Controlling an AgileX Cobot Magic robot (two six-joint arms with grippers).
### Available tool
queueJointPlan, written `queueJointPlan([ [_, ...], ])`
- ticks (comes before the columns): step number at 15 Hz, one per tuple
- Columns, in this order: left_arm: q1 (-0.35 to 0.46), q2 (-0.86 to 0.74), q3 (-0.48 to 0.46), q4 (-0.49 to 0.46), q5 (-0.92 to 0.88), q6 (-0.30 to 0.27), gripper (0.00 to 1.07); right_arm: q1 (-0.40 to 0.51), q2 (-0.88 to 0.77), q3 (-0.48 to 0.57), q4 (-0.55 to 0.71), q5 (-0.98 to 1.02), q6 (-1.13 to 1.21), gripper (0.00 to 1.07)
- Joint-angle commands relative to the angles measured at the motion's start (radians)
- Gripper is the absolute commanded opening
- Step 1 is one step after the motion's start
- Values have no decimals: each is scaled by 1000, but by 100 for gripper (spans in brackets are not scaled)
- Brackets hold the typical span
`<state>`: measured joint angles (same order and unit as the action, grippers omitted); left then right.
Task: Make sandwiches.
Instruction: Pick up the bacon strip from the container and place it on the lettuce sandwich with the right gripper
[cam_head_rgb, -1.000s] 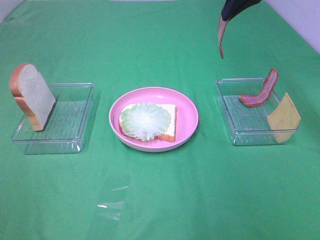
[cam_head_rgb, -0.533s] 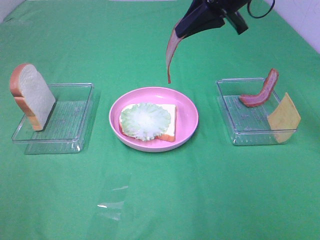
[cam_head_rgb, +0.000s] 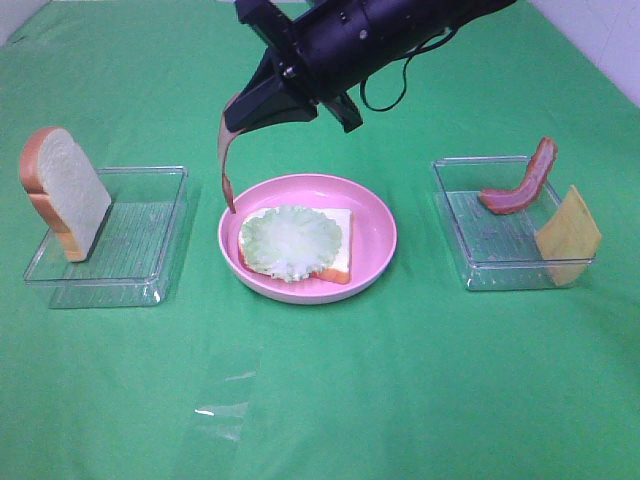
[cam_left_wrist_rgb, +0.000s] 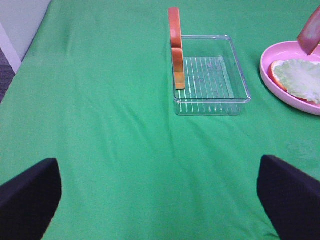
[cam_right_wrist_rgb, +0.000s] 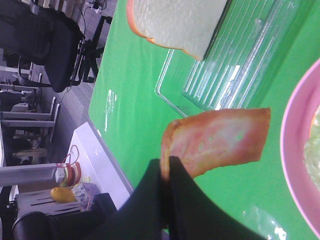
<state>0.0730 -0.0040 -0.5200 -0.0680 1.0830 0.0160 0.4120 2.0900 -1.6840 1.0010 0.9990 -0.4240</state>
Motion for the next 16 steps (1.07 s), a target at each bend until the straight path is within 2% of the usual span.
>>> queueJointPlan([
  [1,0,-16,4,0,-10,-3,98,27,80,-65,30,-16,-14,0],
  [3,0,-16,4,0,-10,-3,98,28,140,-112,36,-30,-14,0],
  [5,0,-16,4,0,-10,-3,98,22,173,-116,15,-49,-14,0],
  [6,0,-16,4,0,-10,-3,98,8,182,-116,-71,-51,3,0],
  [11,0,-16,4,0,-10,-3,98,-57,182,-116,-277,-49,132,0],
  [13,0,-16,4,0,-10,-3,98,-57,182,-116,-328,-27,176,0],
  [16,0,-16,4,0,-10,-3,98,-54,182,-115,-338,19,178,0],
])
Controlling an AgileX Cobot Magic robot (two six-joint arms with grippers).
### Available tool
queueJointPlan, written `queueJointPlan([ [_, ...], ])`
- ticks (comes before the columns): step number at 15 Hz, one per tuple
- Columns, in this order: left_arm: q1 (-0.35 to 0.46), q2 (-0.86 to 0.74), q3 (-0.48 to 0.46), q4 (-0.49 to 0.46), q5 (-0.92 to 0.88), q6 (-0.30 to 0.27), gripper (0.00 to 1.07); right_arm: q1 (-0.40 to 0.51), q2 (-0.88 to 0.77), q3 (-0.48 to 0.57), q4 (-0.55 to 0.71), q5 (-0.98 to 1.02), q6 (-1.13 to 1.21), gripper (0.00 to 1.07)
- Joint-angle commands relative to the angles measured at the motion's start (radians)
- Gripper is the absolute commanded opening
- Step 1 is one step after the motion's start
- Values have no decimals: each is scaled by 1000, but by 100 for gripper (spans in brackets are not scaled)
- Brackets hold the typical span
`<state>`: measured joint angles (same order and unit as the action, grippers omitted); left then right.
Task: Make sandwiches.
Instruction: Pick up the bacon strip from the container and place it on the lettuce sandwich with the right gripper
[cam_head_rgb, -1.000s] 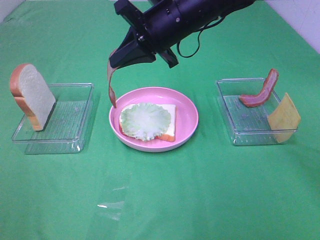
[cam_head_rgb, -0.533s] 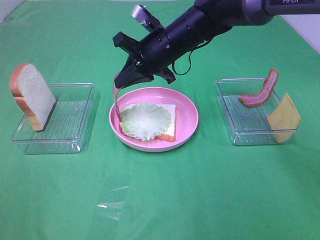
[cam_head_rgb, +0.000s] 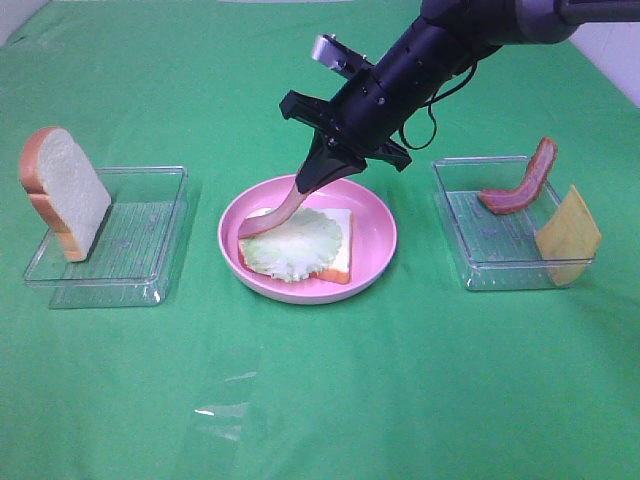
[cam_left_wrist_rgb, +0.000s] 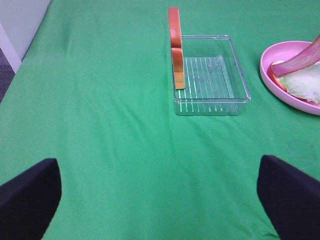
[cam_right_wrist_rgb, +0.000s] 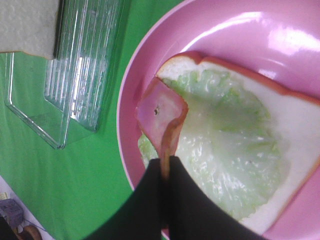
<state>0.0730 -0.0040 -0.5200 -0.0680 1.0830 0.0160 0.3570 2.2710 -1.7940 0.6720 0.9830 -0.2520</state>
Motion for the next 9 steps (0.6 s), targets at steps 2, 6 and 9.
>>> queueJointPlan([
  [2,0,-16,4,0,-10,-3,98,1,1,-5,-29,48,26,0],
  [6,0,-16,4,0,-10,-3,98,1,1,-17,-92,80,60,96],
  [9,0,-16,4,0,-10,-3,98,1,1,-106,-180,188,89,96],
])
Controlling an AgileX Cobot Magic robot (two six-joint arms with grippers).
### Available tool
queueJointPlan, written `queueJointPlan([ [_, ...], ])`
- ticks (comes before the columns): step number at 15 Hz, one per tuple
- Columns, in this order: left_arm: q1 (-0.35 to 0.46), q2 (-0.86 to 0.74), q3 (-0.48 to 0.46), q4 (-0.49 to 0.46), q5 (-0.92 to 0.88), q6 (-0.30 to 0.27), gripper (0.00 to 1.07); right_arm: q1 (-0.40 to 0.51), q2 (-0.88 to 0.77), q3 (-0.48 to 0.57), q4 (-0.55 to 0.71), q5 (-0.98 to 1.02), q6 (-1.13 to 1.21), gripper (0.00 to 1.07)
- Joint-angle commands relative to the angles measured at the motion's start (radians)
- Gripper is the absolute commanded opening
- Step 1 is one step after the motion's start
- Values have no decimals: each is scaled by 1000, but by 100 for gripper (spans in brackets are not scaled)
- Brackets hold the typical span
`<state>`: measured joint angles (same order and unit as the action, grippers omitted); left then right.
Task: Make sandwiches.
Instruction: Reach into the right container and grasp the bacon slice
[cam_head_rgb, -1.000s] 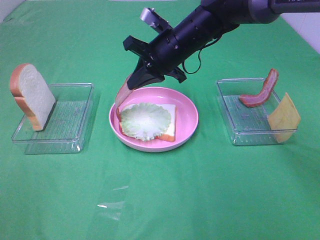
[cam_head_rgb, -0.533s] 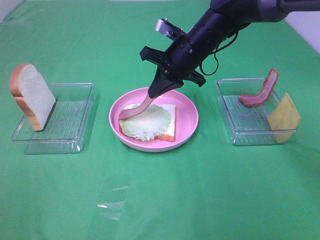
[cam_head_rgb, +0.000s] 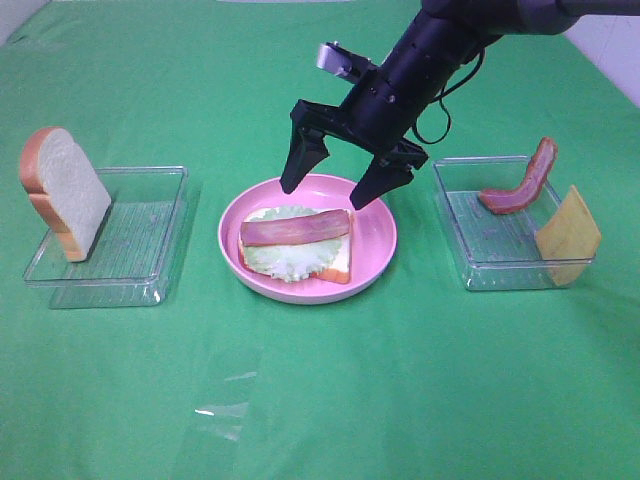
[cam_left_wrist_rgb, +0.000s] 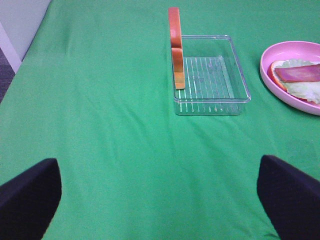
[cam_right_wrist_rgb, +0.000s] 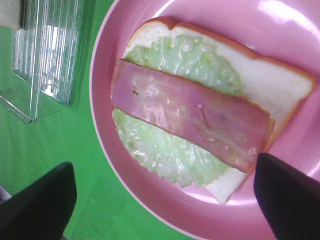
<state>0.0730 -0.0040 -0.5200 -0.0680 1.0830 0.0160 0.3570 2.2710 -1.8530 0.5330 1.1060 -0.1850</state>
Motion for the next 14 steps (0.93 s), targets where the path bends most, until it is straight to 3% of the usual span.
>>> queueJointPlan([
  [1,0,-16,4,0,-10,-3,98,1,1,-74,-55,100,22,96],
  [3,0,-16,4,0,-10,-3,98,1,1,-199,-124,234,41,96],
  [6,0,-16,4,0,-10,-3,98,-18,-53,-305,-275,232,106,96],
  [10,0,-16,4,0,-10,-3,98,-219,-81,-308,-323,232,123,96],
  [14,0,-16,4,0,-10,-3,98,-350,-72,-306,-391,232,118,96],
])
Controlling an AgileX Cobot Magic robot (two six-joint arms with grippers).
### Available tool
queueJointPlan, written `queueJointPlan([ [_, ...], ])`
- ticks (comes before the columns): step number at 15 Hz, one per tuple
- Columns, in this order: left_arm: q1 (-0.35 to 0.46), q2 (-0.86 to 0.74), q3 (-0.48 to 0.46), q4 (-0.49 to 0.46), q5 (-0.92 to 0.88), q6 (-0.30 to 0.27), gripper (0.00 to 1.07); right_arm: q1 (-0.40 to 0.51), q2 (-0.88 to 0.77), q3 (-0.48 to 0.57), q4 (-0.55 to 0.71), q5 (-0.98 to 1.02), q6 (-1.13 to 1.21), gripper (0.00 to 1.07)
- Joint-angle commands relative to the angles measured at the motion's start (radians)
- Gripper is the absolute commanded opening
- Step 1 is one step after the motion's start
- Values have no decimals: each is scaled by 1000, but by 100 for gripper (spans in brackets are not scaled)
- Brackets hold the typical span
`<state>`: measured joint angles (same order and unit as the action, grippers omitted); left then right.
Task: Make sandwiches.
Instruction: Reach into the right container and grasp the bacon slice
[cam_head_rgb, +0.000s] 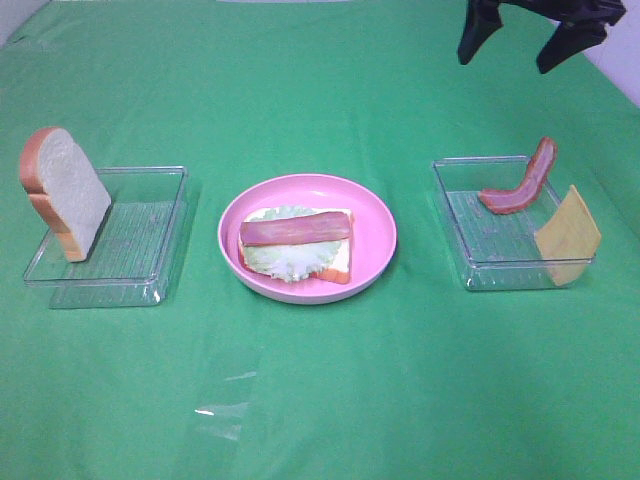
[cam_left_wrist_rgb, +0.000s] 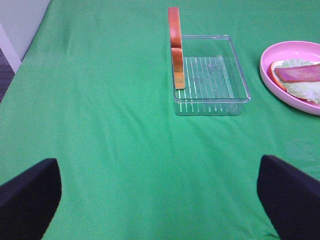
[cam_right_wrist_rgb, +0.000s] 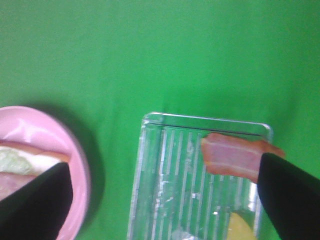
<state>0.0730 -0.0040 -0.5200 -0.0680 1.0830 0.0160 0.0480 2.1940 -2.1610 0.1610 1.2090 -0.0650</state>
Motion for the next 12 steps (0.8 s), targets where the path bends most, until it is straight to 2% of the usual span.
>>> queueJointPlan([
  [1,0,-16,4,0,-10,-3,98,-68,7,7,-24,129,-7,96],
  [3,0,-16,4,0,-10,-3,98,-113,32,20,-23,129,-28,96],
  [12,0,-16,4,0,-10,-3,98,-111,178,35,-34,129,-54,96],
])
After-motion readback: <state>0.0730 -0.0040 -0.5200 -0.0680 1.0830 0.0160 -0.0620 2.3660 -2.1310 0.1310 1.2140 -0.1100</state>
